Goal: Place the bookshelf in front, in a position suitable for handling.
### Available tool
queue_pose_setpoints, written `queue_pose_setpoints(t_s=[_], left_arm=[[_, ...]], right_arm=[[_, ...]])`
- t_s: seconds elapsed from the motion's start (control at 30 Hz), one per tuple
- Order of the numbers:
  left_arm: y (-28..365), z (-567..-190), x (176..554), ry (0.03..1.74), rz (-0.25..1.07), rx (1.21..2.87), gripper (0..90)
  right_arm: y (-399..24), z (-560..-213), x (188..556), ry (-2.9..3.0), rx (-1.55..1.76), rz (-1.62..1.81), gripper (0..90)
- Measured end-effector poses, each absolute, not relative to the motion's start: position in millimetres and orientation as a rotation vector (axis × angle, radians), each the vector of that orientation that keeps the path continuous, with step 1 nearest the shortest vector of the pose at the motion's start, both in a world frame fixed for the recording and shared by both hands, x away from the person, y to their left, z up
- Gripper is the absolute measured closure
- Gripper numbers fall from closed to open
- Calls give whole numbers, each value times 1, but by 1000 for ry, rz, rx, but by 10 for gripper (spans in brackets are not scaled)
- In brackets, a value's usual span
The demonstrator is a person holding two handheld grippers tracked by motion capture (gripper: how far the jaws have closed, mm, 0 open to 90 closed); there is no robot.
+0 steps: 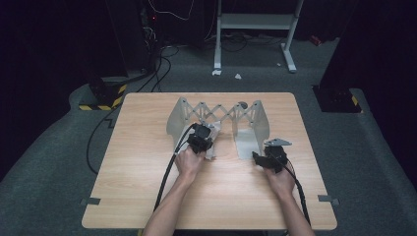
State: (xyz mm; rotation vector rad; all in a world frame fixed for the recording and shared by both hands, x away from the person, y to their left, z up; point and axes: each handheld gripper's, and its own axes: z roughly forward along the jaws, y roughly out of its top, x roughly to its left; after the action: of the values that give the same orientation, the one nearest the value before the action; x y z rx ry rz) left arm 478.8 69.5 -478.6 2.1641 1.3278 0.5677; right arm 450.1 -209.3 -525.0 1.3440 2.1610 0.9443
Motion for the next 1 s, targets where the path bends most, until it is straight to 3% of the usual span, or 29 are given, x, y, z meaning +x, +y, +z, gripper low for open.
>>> queue_pose_setpoints(t_s=[0.23, 1.0], left_arm=[[72, -484, 477, 1344, 571, 2198, 742], [87, -404, 456, 1289, 570, 2080, 740]], right_arm=[[-209, -525, 450, 2162, 1343, 944, 375], [-209, -525, 450, 2163, 1342, 944, 374]])
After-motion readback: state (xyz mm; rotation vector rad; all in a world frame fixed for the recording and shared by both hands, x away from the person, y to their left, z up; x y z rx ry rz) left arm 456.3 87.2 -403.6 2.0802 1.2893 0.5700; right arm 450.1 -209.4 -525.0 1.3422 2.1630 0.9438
